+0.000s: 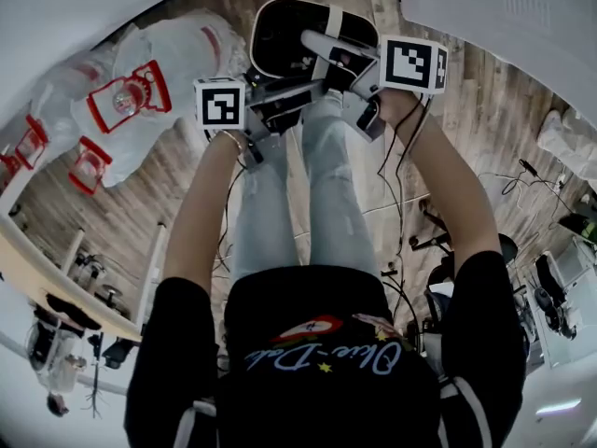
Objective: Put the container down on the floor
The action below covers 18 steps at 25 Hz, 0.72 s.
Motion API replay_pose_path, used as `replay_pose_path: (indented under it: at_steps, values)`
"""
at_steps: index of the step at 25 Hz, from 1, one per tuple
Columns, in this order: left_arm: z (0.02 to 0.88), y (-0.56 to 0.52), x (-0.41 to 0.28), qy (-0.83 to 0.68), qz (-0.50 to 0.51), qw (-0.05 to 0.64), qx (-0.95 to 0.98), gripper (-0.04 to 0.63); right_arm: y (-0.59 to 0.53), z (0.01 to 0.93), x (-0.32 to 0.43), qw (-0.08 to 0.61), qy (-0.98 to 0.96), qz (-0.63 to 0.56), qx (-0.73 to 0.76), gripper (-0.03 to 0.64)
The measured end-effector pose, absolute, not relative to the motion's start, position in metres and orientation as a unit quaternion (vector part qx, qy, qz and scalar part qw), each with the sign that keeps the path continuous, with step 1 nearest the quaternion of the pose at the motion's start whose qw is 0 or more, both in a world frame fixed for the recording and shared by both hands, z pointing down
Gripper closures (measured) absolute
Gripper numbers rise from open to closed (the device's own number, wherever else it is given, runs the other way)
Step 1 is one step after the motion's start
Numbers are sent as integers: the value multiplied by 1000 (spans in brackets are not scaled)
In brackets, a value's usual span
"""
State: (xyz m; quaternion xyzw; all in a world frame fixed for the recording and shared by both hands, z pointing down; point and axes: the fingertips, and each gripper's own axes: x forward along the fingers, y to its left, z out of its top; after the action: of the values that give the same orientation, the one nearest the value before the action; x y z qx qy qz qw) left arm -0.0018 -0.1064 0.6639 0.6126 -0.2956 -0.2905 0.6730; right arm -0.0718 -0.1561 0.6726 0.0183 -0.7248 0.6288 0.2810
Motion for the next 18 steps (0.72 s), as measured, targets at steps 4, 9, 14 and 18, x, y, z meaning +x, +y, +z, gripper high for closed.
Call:
replay_pose_path:
  at_steps: [4,9,14,18]
  values:
    - [678,-106,-2,-306,-287,671,612,526,-155,686,-72,290,-725,624,14,577]
    - [691,-108,0,-309,-296,669,608,526,-155,700,-73,294,-727,620,14,577]
    - [691,-111,-9,-304,-304,667,608,525,-156,700,-82,301,-732,612,14,577]
    - [705,-116,-10,-313,-291,668,609,523,-161,714,-83,304,-731,610,13,577]
